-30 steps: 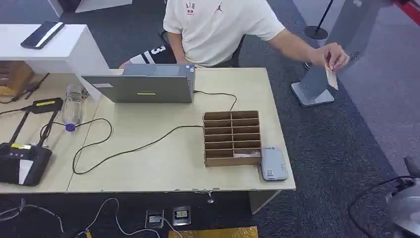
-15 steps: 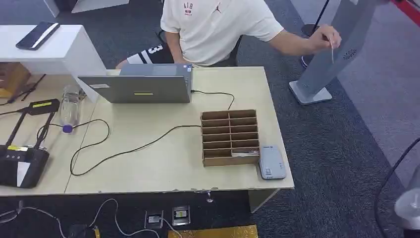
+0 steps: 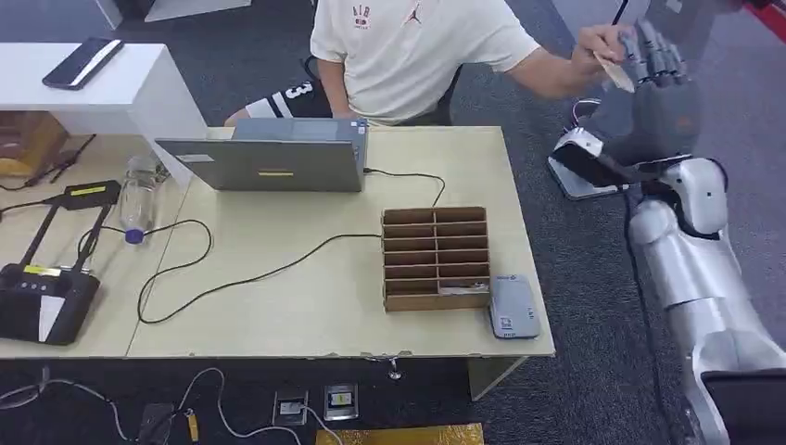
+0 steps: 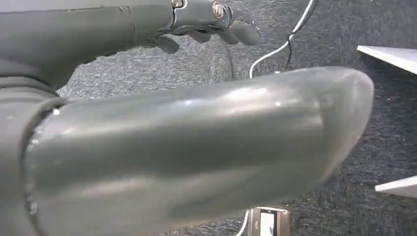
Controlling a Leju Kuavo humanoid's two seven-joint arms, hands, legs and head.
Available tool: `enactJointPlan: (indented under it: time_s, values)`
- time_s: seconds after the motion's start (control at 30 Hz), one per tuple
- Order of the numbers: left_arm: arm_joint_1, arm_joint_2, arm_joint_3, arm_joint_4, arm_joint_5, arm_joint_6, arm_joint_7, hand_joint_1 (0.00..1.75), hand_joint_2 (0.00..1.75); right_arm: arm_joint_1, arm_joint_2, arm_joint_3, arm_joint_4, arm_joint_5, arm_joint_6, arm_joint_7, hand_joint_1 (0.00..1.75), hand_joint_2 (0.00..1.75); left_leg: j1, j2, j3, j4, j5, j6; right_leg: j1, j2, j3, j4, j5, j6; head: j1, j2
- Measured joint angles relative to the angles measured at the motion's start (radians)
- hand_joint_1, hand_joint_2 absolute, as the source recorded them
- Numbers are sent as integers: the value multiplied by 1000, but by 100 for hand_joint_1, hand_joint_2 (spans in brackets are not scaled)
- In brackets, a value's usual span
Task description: Pass the card to the sensor for recognition and then transmit it.
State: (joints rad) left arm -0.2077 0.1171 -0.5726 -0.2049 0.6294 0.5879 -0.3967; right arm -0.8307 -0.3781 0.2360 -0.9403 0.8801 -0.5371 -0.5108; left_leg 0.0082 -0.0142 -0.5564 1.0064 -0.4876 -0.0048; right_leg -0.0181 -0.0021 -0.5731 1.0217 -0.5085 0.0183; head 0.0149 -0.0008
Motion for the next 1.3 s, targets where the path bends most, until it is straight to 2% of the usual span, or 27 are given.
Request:
enactJointPlan:
  time_s: [0.2,0.47,0.5,0.53,0.57,0.6,0.87,1.3]
  values:
    - [13,0,0,0,14,0,0,0,0,-20,24,145,-3,-8,14,-11,0,175,0,0,-1,0,0,0,0,0,0,-1,0,0,0,0]
    - [36,0,0,0,31,1,-12,0,0,-26,38,224,3,-44,3,-13,0,175,0,0,0,0,0,0,0,0,0,-1,0,0,0,0]
    - [37,0,0,0,32,2,-14,0,0,-27,39,228,4,-51,1,-13,19,175,0,0,0,0,0,0,0,0,0,-1,0,0,1,0]
    - [38,0,0,0,33,2,-14,0,0,-28,39,231,5,-55,0,-13,68,175,0,0,0,0,0,0,0,0,0,-1,0,0,0,0]
    - [40,0,0,0,34,2,-14,0,0,-31,40,236,8,-61,-2,-13,164,175,0,0,0,0,0,0,0,0,0,-1,0,0,1,0]
    - [42,0,0,0,37,2,-14,0,0,-34,41,244,11,-68,-2,-13,175,175,0,0,0,0,0,0,0,0,-1,-1,0,0,0,0]
    - [51,-1,0,0,42,3,-21,0,0,-67,44,269,29,-116,-1,16,175,175,0,0,0,0,0,0,0,0,-1,-1,0,0,1,0]
    - [53,-3,0,0,38,3,-21,0,0,-65,38,279,36,-116,5,51,175,175,0,0,0,0,0,0,0,1,-1,-1,0,0,1,0]
